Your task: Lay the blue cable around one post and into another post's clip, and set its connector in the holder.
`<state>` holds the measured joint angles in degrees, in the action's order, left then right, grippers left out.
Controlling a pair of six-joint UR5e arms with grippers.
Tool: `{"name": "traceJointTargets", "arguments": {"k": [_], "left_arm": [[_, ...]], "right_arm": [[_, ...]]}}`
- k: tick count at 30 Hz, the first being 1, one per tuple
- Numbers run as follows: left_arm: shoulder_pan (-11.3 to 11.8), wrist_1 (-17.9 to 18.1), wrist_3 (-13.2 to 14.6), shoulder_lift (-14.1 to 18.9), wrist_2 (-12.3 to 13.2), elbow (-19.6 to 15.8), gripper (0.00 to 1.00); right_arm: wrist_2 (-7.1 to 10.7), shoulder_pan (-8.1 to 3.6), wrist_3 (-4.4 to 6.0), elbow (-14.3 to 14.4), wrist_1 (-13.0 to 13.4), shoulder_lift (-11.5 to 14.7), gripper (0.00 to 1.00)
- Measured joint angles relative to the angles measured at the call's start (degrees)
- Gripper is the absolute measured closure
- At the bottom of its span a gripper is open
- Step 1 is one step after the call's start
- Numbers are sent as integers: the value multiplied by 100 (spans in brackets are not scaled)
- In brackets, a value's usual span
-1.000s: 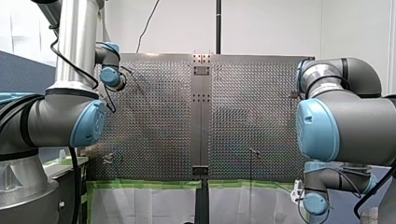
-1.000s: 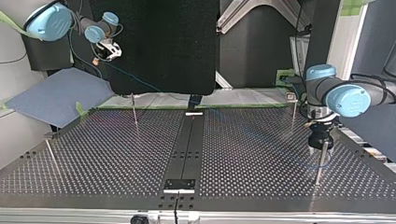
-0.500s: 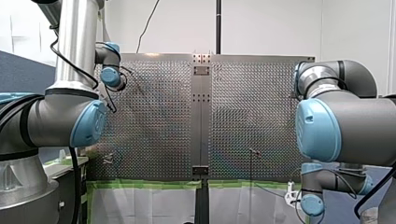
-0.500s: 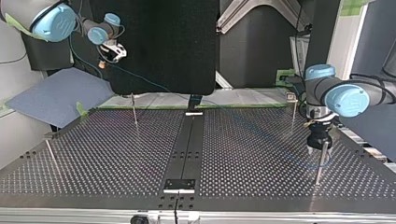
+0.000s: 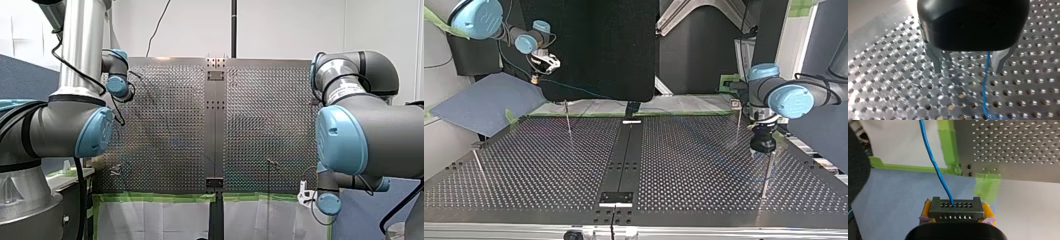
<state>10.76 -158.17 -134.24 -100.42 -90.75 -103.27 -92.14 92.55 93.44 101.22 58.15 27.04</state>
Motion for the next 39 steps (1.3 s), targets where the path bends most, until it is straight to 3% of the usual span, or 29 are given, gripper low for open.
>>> {"name": "traceJointTargets", "arguments": {"k": [10,15,21,27,39], "left_arm": [[28,280,-445,1,-81,-248,0],[2,132,-518,5,-101,-251,0],[-28,-120,-308,93,-215,-252,0],[-56,-445,-12,319,-284,-251,0],[-199,-1035,544,382,-423,-252,0]], "right_arm": [[-3,55,43,-1,10,55,100],[-8,80,166,-1,19,53,100],[-15,106,271,-1,38,53,100],[-15,136,312,-1,57,53,100],[-15,169,347,-2,82,52,100]]}}
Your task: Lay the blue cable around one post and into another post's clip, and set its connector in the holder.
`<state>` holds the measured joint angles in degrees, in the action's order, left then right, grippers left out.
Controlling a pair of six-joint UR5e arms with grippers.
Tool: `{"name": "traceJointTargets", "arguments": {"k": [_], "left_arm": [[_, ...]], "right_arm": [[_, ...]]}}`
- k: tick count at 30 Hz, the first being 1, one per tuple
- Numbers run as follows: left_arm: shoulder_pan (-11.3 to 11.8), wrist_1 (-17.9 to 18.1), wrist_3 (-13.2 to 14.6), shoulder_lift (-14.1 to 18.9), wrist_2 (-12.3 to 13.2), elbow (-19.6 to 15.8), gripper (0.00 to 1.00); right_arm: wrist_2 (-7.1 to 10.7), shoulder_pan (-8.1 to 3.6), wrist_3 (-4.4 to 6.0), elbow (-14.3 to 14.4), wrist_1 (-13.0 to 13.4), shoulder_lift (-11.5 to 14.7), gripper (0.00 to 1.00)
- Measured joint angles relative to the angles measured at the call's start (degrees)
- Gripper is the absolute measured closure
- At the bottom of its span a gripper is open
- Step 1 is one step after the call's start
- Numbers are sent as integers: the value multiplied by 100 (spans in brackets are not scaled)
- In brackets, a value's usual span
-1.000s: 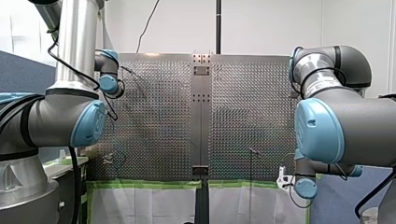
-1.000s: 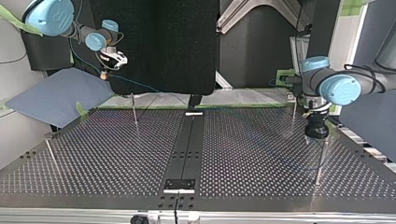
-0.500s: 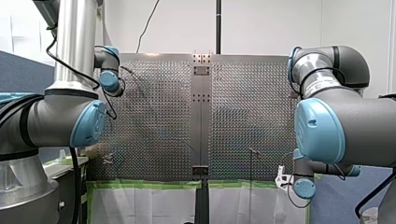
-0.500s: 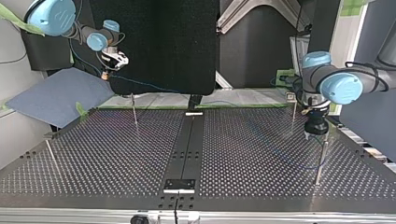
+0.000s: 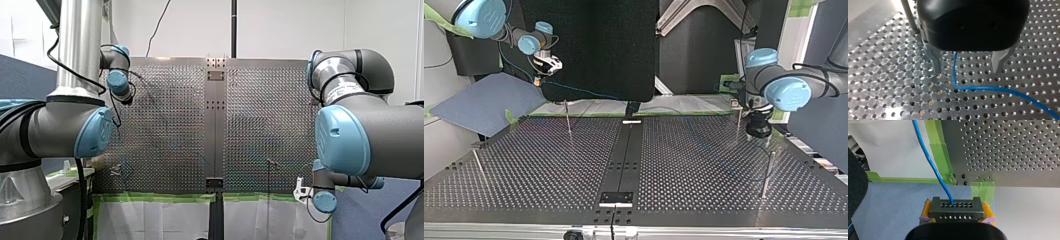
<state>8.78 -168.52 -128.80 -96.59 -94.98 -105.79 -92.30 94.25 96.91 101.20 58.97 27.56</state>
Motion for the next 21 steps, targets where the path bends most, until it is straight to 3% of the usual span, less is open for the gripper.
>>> {"name": "traceJointTargets", "arguments": {"k": [10,21], "left_arm": [[-100,-413,176,235,-191,-1,0],[-200,-859,332,780,-426,-68,0]], "right_arm": [[0,10,9,0,-2,0,100],[0,27,7,-6,-21,0,100]]}}
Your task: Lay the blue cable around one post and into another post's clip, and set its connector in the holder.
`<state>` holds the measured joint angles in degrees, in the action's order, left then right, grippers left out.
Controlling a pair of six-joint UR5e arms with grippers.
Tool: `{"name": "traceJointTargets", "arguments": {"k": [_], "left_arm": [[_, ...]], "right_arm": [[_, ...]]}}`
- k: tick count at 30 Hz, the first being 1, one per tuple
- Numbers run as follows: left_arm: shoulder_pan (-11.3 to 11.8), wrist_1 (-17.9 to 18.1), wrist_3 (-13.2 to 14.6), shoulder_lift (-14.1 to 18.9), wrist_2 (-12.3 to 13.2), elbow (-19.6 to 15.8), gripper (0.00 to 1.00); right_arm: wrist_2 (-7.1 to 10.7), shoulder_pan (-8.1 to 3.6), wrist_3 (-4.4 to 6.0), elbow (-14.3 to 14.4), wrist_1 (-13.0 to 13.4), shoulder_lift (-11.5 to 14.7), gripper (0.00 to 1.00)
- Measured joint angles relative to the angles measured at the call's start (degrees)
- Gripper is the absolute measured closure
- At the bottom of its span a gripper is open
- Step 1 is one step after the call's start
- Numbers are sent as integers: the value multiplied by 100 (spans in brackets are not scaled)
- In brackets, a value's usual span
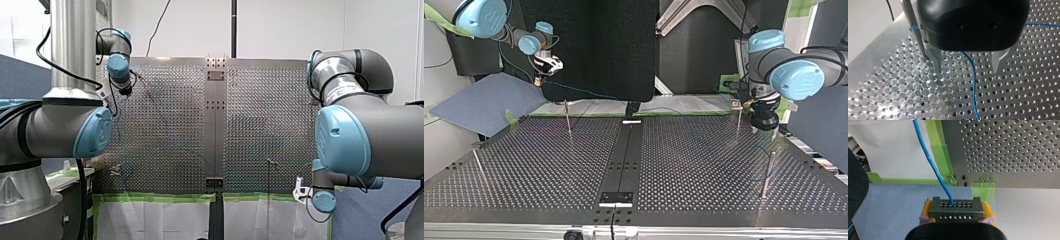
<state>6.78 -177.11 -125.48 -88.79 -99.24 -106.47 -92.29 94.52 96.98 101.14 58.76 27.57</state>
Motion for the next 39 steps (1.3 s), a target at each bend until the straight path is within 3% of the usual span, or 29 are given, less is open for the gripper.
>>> {"name": "traceJointTargets", "arguments": {"k": [11,19,28,39], "left_arm": [[3,-538,317,539,-496,-42,0],[-3,-906,410,907,-593,158,0],[-16,-1392,465,1304,-244,635,0],[-125,-1934,404,1107,332,1032,0]], "right_arm": [[0,53,0,-34,-44,0,100],[0,73,4,-44,-48,0,100],[0,87,2,-60,-53,5,100],[8,97,8,-71,-83,1,100]]}}
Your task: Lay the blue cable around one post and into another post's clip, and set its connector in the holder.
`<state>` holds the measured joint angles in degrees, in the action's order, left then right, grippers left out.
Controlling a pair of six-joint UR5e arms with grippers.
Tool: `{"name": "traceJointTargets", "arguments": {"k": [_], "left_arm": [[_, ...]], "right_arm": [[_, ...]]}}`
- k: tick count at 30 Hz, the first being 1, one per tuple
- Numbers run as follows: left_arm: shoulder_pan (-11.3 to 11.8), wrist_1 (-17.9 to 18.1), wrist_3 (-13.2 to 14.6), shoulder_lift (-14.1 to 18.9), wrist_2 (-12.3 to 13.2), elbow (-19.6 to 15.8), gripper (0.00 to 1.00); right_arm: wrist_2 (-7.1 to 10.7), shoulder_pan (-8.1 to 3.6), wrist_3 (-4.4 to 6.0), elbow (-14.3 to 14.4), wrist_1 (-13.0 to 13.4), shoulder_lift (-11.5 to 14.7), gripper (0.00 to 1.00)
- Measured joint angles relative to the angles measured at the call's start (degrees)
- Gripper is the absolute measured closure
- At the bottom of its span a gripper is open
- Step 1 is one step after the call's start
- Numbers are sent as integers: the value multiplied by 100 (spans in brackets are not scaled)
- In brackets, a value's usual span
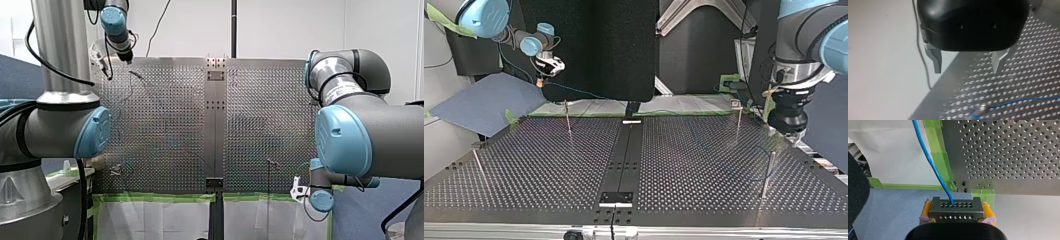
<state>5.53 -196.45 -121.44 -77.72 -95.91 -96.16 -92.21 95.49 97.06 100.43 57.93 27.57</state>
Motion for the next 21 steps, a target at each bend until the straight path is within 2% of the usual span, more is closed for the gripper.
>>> {"name": "traceJointTargets", "arguments": {"k": [5,8,21], "left_arm": [[-48,-47,-2,-109,250,9,0],[-75,-44,0,-138,304,10,0],[-163,17,14,-152,300,11,0]], "right_arm": [[0,7,6,-3,-8,0,100],[1,15,7,-5,-13,0,100],[23,48,8,-7,-22,0,100]]}}
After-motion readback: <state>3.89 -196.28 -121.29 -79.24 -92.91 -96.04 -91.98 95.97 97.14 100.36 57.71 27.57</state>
